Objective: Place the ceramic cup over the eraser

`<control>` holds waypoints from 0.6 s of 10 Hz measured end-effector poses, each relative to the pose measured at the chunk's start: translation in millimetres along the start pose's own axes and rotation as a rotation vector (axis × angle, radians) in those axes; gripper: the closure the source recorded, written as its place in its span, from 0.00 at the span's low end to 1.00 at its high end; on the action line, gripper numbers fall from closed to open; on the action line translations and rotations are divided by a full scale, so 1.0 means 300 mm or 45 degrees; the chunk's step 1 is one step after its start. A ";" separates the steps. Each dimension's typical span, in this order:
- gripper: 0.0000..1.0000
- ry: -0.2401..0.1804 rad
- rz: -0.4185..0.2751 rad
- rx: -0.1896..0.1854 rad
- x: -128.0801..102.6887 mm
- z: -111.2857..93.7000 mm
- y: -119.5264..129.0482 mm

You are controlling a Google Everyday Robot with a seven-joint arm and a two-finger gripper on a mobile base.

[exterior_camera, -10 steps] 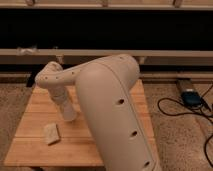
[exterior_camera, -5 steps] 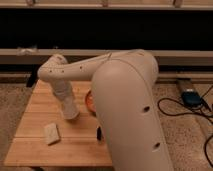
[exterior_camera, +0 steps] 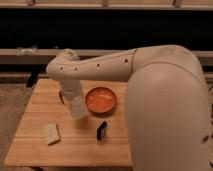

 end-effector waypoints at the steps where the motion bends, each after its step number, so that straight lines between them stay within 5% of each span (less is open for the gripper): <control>1: 1.00 -0.007 0.021 0.007 0.038 -0.022 -0.005; 6: 1.00 -0.013 0.150 0.061 0.204 -0.123 -0.043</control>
